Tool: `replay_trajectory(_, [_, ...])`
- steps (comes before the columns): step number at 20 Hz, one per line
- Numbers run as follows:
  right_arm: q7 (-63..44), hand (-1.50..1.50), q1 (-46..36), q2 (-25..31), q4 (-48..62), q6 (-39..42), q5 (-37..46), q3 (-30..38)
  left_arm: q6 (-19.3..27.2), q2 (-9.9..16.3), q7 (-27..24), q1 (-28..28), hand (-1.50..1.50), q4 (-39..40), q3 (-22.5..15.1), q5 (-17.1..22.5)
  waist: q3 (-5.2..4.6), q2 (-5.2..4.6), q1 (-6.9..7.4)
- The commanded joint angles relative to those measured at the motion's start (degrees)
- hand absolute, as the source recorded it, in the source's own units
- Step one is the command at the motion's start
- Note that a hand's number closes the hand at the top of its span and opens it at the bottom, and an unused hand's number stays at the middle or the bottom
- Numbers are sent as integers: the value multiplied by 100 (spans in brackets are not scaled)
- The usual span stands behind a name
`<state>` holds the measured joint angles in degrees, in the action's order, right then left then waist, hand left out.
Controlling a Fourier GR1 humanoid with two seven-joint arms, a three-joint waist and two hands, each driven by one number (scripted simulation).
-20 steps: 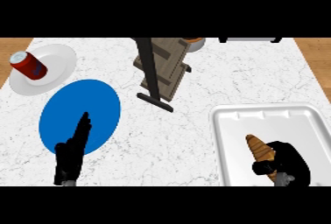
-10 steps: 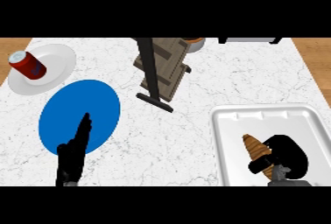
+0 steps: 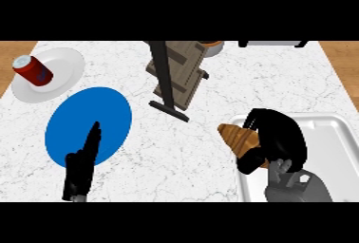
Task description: Pick the croissant from the tray and place it in the tiered basket
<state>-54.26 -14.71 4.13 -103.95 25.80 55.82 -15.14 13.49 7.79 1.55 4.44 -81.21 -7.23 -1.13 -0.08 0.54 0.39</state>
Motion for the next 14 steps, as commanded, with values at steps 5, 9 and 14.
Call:
replay_trajectory(5, [-1854, 150, -1361, -403, -2064, 819, -821, 331, -4, 40, 272, -6, 0, 23, 87, 27, -4, 10, -99])
replay_trajectory(9, [-2183, 150, -2293, -407, -2653, 536, -965, 855, -23, -40, -58, 190, 0, 160, 51, 22, -11, 32, -120])
replay_trajectory(14, [-2251, 150, -3862, -123, -2332, 1496, -795, 1185, -98, 43, -41, 226, 0, 123, 134, 83, -21, 55, -134])
